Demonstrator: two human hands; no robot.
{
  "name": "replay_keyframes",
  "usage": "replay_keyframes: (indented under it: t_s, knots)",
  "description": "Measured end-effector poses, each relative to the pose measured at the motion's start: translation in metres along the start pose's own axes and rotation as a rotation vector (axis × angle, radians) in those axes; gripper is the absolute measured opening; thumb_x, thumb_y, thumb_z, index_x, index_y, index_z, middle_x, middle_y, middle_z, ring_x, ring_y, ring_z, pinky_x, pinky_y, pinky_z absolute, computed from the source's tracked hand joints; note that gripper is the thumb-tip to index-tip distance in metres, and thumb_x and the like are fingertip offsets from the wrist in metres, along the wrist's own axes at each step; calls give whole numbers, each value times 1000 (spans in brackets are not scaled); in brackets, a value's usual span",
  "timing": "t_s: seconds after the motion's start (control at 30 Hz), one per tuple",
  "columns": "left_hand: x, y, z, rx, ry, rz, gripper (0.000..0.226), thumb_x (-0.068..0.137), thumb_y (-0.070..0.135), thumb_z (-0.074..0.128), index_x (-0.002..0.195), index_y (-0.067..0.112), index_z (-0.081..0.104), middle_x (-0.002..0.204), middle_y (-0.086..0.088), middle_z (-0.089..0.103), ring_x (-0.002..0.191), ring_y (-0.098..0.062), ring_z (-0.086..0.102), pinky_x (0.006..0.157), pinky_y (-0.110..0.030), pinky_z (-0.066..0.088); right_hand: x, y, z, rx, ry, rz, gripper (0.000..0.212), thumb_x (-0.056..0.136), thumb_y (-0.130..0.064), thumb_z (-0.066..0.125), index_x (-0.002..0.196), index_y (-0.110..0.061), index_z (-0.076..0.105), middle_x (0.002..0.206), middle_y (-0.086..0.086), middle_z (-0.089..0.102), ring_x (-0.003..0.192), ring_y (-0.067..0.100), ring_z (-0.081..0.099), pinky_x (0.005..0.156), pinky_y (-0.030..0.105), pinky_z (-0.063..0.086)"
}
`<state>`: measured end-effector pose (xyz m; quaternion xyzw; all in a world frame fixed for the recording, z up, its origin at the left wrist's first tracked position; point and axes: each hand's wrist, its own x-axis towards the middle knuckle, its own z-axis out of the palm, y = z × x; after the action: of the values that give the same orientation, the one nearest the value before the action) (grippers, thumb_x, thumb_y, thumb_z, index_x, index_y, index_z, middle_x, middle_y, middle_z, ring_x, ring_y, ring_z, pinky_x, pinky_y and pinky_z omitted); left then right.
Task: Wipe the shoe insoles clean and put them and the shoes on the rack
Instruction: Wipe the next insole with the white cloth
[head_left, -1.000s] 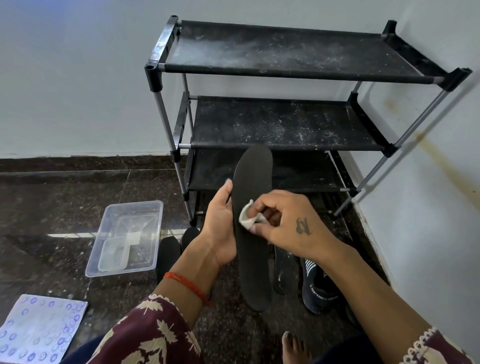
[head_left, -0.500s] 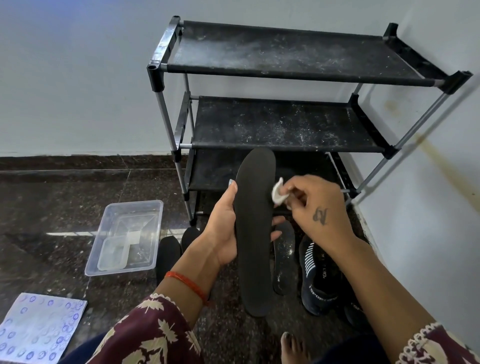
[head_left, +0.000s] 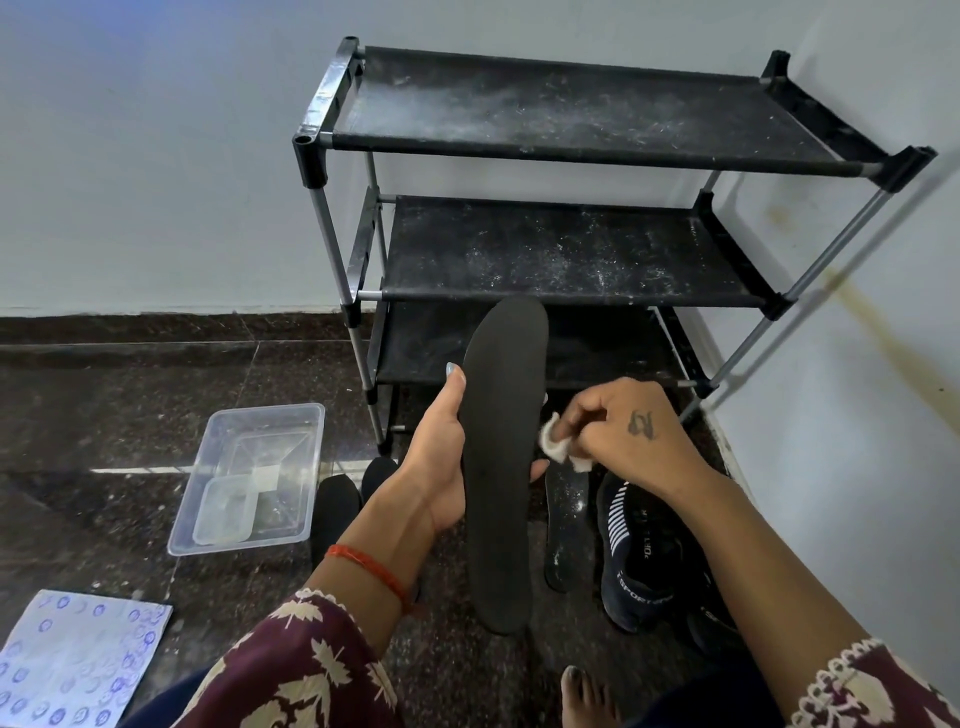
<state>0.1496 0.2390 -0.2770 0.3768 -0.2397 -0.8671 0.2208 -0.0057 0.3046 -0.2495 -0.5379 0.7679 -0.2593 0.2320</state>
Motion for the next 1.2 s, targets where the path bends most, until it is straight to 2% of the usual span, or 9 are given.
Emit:
replay_keyframes:
  t_s: [0.17,0.3,0.47,0.6,0.7,0.8,0.9,1.07,1.2]
  knots:
    - [0,-1,0,-6,9,-32,75,91,68,24,119,10,62,120,-13,66,109,-34,62,77,-44,55,3,2,0,143,319,-75,15,73,-1,70,78,-15,72,69,-19,62,65,-9,58,59,1,40]
    - [0,-1,0,9,-6,-34,73,90,68,24,115,13,64,116,-15,67,109,-34,62,82,-46,53,3,-1,11,119,196,-114,17,73,0,70,78,-17,70,74,-10,66,70,2,62,64,10,48]
    - [0,2,-3,-7,9,-12,76,90,68,23,118,9,63,118,-11,67,96,-27,66,78,-44,56,-1,-3,1,306,-118,182,14,73,-3,66,70,-16,68,74,-5,64,71,12,62,60,27,53]
    - [0,2,-4,-40,53,-2,75,91,67,28,121,6,60,120,-17,65,109,-35,61,81,-49,55,-1,-6,-3,659,-90,333,12,80,-2,57,86,-9,65,82,6,63,66,13,60,53,23,52]
    - [1,-1,-7,-1,86,24,70,94,62,26,117,6,62,116,-17,66,101,-32,65,75,-46,58,-3,-6,5,771,-171,418,13,84,-2,56,88,-11,65,80,7,65,68,13,62,63,27,57]
    - [6,-8,-10,61,148,20,67,95,60,26,112,7,63,109,-15,69,96,-28,66,79,-41,54,-2,-3,19,822,-201,514,8,87,-4,58,84,-8,63,83,12,66,72,18,65,74,35,57]
    - [18,-16,-15,124,219,7,65,95,59,27,115,7,61,105,-13,68,93,-24,65,76,-36,52,3,7,35,823,-148,576,4,88,-5,58,88,-8,61,100,15,62,83,21,64,67,33,58]
    - [44,-34,-26,201,299,-61,67,92,62,34,123,8,59,117,-15,65,102,-28,64,78,-38,53,10,32,68,731,-96,636,9,86,-8,62,94,-6,63,91,14,64,74,18,63,59,27,58]
    - [107,-67,-70,206,459,-76,113,51,85,59,142,22,38,129,-10,58,107,-30,63,87,-46,54,17,56,100,760,-56,708,7,86,-10,63,92,-6,62,79,9,60,70,16,58,59,29,55]
